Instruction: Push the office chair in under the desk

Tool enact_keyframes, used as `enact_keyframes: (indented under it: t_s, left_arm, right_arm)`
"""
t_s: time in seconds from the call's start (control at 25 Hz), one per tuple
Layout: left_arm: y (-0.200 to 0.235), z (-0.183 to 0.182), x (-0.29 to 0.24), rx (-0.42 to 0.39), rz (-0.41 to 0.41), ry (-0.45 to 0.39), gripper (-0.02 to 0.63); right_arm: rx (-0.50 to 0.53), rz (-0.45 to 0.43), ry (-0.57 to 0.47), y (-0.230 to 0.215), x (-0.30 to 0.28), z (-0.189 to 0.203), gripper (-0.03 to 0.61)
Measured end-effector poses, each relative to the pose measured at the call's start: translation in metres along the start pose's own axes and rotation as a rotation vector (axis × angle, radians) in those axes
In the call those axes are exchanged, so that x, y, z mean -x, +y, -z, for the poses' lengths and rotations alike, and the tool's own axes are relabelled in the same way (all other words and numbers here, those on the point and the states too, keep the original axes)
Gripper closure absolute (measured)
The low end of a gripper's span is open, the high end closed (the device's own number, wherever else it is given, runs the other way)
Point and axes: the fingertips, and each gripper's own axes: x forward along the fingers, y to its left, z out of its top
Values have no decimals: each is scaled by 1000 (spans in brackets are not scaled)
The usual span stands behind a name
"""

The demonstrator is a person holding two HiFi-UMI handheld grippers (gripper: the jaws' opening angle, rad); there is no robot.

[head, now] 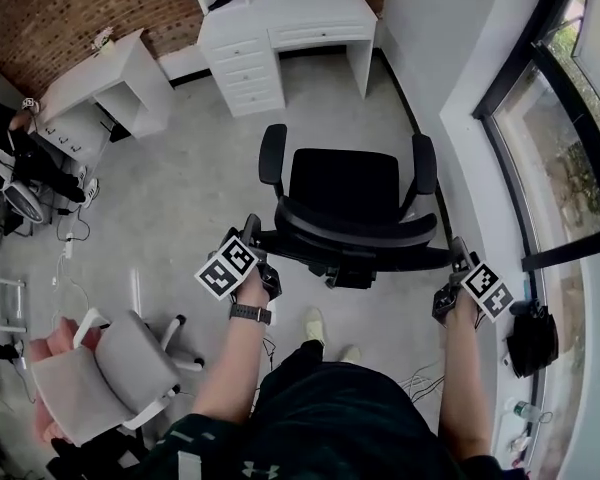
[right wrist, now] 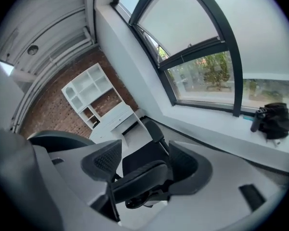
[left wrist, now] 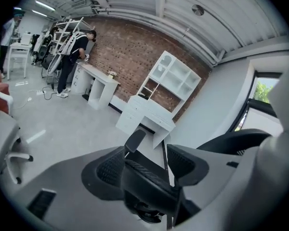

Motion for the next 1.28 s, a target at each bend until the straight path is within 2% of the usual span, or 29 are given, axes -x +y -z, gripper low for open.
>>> enact_keyframes:
  t_s: [0.12, 0.36, 0.72, 1.28]
  left_arm:
    - [10, -3, -10, 42, -33, 19, 347]
    - [16, 16, -29, 36, -94, 74, 325]
    - [10, 11, -39, 3, -58, 49, 316]
    - [4, -20, -87, -3, -43, 43, 313]
  right_arm:
    - [-54, 27, 38, 2, -18, 10, 296]
    - [-112, 107, 106, -13, -42, 28, 298]
    - [-106, 150, 117, -14, -54, 28, 314]
    - [-88, 151, 107, 11, -97, 13, 314]
